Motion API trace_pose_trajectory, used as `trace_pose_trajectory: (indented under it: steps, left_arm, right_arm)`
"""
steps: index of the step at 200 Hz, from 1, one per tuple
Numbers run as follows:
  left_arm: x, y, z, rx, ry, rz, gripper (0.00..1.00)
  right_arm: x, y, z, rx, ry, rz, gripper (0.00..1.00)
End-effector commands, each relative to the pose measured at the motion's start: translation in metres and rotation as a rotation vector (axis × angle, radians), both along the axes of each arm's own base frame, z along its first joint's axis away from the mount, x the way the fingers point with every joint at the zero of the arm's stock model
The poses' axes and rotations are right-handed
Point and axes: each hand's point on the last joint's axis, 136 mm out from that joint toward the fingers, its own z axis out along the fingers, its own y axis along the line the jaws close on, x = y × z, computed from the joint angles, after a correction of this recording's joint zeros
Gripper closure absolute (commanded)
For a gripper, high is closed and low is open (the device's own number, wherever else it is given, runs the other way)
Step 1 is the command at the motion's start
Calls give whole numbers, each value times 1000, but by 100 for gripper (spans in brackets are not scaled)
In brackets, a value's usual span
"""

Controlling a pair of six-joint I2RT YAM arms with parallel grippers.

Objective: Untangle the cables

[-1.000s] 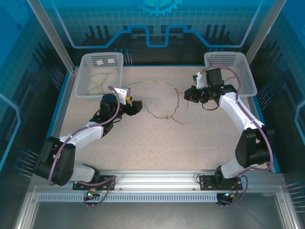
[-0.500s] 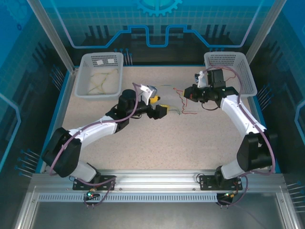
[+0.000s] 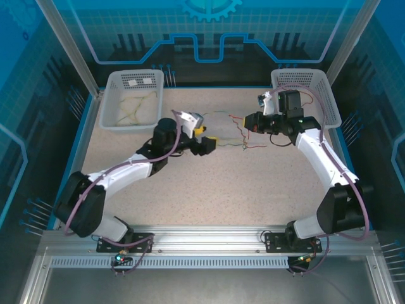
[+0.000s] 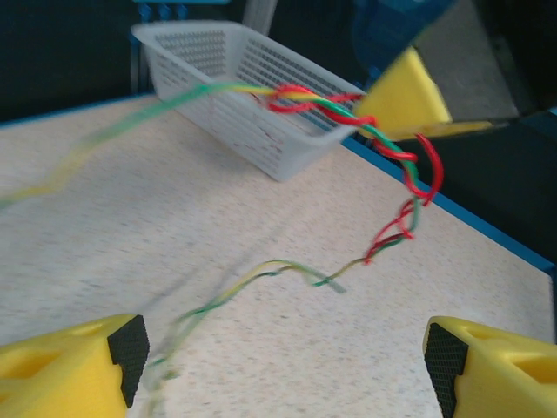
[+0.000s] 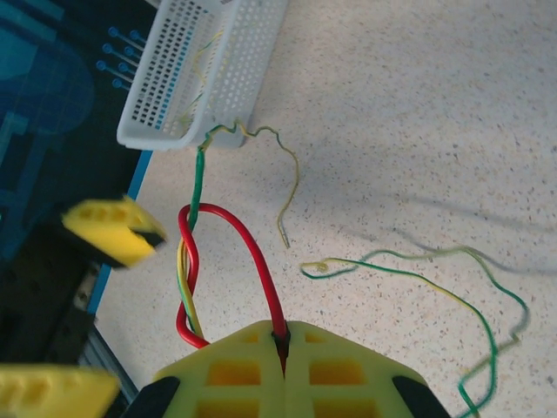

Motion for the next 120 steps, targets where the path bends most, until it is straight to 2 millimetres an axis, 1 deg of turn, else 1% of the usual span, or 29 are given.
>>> trace_pose_trajectory:
  steps: [1, 14, 22, 41, 49, 62, 72, 80, 97, 120]
  left_arm:
    - [-2, 27, 27, 39, -164, 11, 14]
    - [-5, 31, 33, 94, -261, -16, 13]
    - [-6, 32, 36, 101, -291, -53, 10]
    - [4, 34, 43, 125, -335, -118, 8]
    - [6, 32, 48, 132, -378, -148, 6]
    - [7, 23, 55, 146, -441, -217, 5]
    - [8, 14, 61, 151, -448, -275, 2]
    - [8, 6, 64, 174, -452, -314, 1]
    - [10, -11, 59, 242, -465, -364, 1]
    - [13, -24, 53, 265, -450, -416, 1]
  right_arm:
    - [-12, 2, 7, -16, -94, 110, 100]
    - [-16, 6, 12, -3, -152, 168, 100]
    - [-18, 8, 14, 0, -180, 200, 100]
    - [-25, 14, 21, 7, -231, 291, 100]
    - [-28, 18, 22, 16, -246, 337, 100]
    - [-33, 23, 24, 33, -251, 401, 100]
    - [-36, 26, 26, 52, -253, 443, 100]
    - [-37, 28, 28, 63, -252, 464, 100]
    - [-39, 31, 30, 79, -257, 490, 100]
    - [-34, 31, 27, 63, -248, 481, 100]
